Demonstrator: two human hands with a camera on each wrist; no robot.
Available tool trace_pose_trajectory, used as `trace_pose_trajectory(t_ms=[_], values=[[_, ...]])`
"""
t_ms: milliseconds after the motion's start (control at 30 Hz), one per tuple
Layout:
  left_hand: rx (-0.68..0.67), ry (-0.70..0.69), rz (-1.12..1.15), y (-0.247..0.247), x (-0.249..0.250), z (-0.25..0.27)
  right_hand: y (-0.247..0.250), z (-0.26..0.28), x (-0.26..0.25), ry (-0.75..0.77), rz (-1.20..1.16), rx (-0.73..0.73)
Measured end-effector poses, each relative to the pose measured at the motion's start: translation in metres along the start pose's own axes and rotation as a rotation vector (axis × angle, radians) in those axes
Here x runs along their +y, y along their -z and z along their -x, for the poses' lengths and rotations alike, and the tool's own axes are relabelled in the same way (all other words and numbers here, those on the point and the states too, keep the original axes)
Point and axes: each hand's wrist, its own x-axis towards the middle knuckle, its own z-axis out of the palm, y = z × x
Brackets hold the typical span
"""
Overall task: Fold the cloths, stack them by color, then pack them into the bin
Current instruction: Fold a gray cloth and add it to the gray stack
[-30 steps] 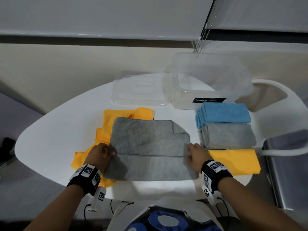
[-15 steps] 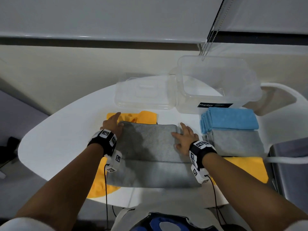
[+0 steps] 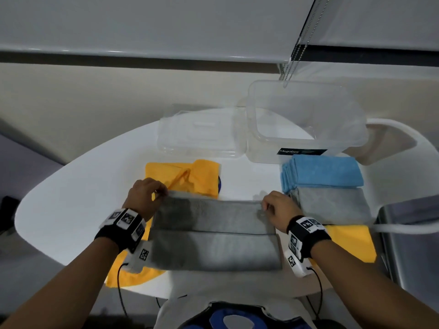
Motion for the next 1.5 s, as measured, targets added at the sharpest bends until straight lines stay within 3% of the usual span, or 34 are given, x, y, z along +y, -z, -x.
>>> trace_pose_trajectory(t_ms=[133,333,467,667,833,933,1067,1267,1500], values=[[-0.001,-0.032,-0.018,-0.006,-0.002,0.035,-0.005,0.017,0.003,0.010,-0.032,0.007],[-0.031,0.006,-0.064,-0.016,-0.007,0.062,-0.008,0.023,-0.003,-0.069,0.137,-0.014],[-0.070,0.035,-0.072,-0.020,-0.013,0.071,-0.019,0.036,0.009,-0.037,0.321,-0.102],[-0.095,0.032,-0.075,-0.026,-0.016,0.086,-0.029,0.055,0.013,-0.054,0.355,-0.231],[-0.034,0.300,0.076,-0.027,-0.008,0.100,-0.033,0.070,-0.008,-0.142,0.208,-0.202],[-0.201,0.468,0.108,-0.025,-0.002,0.108,-0.036,0.074,-0.012,-0.275,0.230,-0.309],[-0.301,0.508,0.155,-0.027,-0.003,0.118,-0.041,0.085,-0.006,-0.355,0.157,-0.426],[-0.432,0.603,0.271,-0.031,-0.024,0.123,-0.040,0.094,-0.002,-0.314,0.072,-0.392],[-0.493,0.563,0.172,-0.029,-0.036,0.133,-0.037,0.098,0.002,-0.286,0.121,-0.466]])
